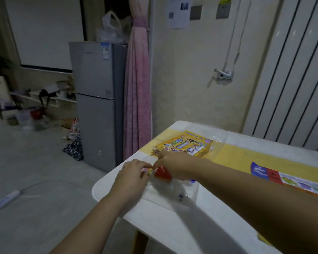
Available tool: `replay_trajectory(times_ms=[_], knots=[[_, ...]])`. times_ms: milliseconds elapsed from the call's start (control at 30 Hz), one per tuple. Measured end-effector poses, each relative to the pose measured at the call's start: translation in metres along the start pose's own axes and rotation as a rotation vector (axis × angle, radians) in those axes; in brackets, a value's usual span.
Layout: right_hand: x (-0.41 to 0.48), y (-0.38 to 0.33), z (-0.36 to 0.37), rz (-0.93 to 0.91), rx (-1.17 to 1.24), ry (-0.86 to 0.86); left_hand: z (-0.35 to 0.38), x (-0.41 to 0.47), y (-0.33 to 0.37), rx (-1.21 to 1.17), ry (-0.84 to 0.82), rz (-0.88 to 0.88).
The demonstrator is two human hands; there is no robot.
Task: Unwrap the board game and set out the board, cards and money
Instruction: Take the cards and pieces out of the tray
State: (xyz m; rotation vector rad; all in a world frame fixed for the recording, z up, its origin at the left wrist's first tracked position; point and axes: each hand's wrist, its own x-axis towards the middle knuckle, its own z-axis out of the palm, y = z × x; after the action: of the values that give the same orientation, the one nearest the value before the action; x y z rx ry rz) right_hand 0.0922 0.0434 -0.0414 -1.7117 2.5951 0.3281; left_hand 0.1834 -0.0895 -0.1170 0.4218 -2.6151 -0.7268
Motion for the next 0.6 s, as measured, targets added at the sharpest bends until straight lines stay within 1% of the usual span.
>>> replay_trajectory(times_ms=[67,200,300,467,600], knots=[[0.007,0.003,0.002,-0.029,-0.037,-0.052,0.005,-0.001,-0.002,-0.049,0.019,-0.018],[0.017,0.007,-0.002,-0.047,-0.093,-0.164,0.011,-0.006,-0.004,-0.104,0.141,-0.092],[0.027,0.005,-0.008,-0.065,-0.123,-0.237,0.011,-0.011,-0.002,-0.112,0.181,-0.132],[0.041,0.007,-0.011,-0.084,-0.136,-0.266,0.01,-0.016,0.001,-0.057,0.247,-0.14],[0.044,0.008,-0.013,-0.095,-0.202,-0.312,0.011,-0.016,0.0,-0.067,0.258,-0.14]])
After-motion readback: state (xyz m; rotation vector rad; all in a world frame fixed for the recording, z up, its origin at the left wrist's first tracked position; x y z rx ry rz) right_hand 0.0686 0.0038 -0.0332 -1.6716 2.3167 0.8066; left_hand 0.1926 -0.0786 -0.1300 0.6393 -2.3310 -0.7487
